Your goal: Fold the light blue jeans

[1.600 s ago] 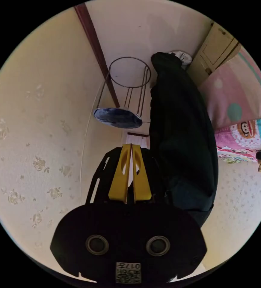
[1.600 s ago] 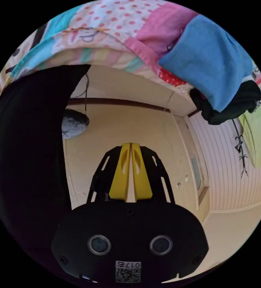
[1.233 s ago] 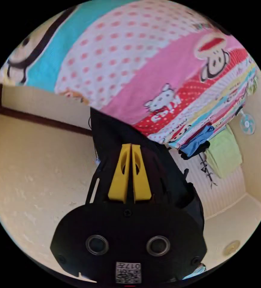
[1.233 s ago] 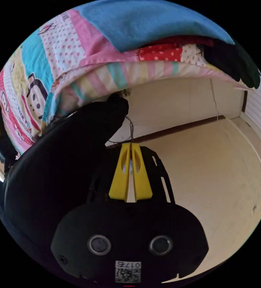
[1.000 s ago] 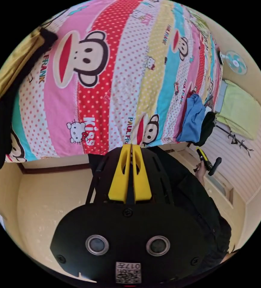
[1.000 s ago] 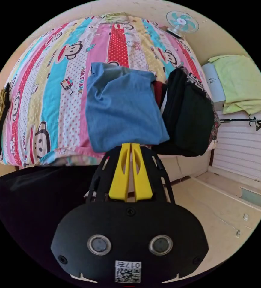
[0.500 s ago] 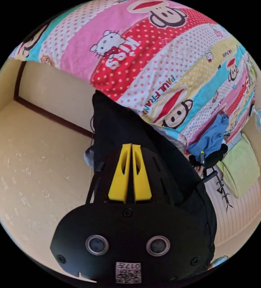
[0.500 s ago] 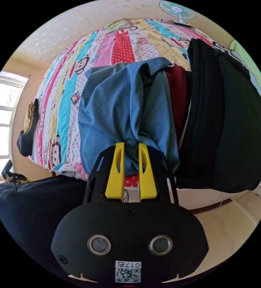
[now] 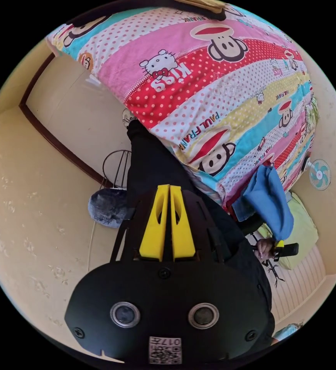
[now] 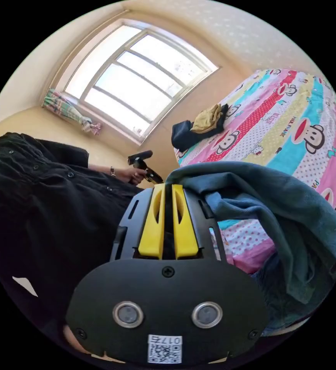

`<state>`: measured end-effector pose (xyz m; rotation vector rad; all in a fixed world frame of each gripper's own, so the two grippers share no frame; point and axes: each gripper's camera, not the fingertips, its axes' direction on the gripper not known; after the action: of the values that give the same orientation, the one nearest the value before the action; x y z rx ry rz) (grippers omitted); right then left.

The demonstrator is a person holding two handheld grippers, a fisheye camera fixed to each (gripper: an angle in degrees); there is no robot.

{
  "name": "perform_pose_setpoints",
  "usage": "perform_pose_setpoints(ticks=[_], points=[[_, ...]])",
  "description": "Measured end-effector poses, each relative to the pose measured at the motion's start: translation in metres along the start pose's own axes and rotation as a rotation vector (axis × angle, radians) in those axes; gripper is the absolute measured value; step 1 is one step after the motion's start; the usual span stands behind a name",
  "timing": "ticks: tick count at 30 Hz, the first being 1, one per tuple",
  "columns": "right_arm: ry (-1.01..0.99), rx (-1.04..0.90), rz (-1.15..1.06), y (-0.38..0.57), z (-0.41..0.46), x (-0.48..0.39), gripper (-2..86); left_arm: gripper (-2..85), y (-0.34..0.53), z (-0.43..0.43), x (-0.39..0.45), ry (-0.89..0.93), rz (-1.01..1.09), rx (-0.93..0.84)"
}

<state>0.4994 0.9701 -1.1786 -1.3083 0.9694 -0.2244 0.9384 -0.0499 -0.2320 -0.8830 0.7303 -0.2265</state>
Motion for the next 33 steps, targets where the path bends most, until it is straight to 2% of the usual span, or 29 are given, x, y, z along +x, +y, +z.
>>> perform_pose_setpoints(ticks=[2,6,12,14,16,19,22,24,26,28,31,33], points=[[-0.026,-0.205,0.085,-0.013,0.028,0.028,5.1,-0.5,-0.006,0.012,0.007,-0.013,0.020,-0.006],[0.096,-0.081,0.222,0.001,-0.014,0.058,8.4,-0.5,-0.016,0.027,0.011,-0.090,0.084,0.012],[0.634,0.091,0.706,0.097,-0.124,0.090,11.7,-0.5,-0.021,0.062,-0.013,-0.176,0.114,0.045],[0.838,0.014,0.832,0.136,-0.140,0.095,12.5,-0.5,-0.022,0.079,-0.019,-0.191,0.132,0.052],[0.921,-0.091,0.884,0.158,-0.137,0.110,11.7,-0.5,-0.027,0.101,-0.024,-0.203,0.174,0.058],[0.836,-0.190,0.853,0.174,-0.122,0.144,3.7,-0.5,-0.035,0.123,-0.019,-0.181,0.275,0.082],[0.794,-0.109,0.796,0.157,-0.145,0.140,2.0,-0.3,-0.033,0.135,0.005,-0.140,0.462,0.139],[0.682,-0.001,0.802,0.147,-0.173,0.138,1.5,0.0,-0.026,0.141,0.026,-0.139,0.589,0.180],[0.456,0.288,0.707,0.133,-0.220,0.125,1.2,0.7,-0.018,0.149,0.048,-0.143,0.698,0.209],[0.311,0.419,0.605,0.115,-0.248,0.118,1.2,2.6,-0.003,0.157,0.079,-0.088,0.850,0.241],[0.221,0.541,0.478,0.072,-0.282,0.114,1.5,4.1,0.019,0.171,0.115,-0.060,1.021,0.280],[0.219,0.615,0.520,0.054,-0.302,0.127,2.1,4.3,0.026,0.185,0.127,-0.078,1.064,0.289]])
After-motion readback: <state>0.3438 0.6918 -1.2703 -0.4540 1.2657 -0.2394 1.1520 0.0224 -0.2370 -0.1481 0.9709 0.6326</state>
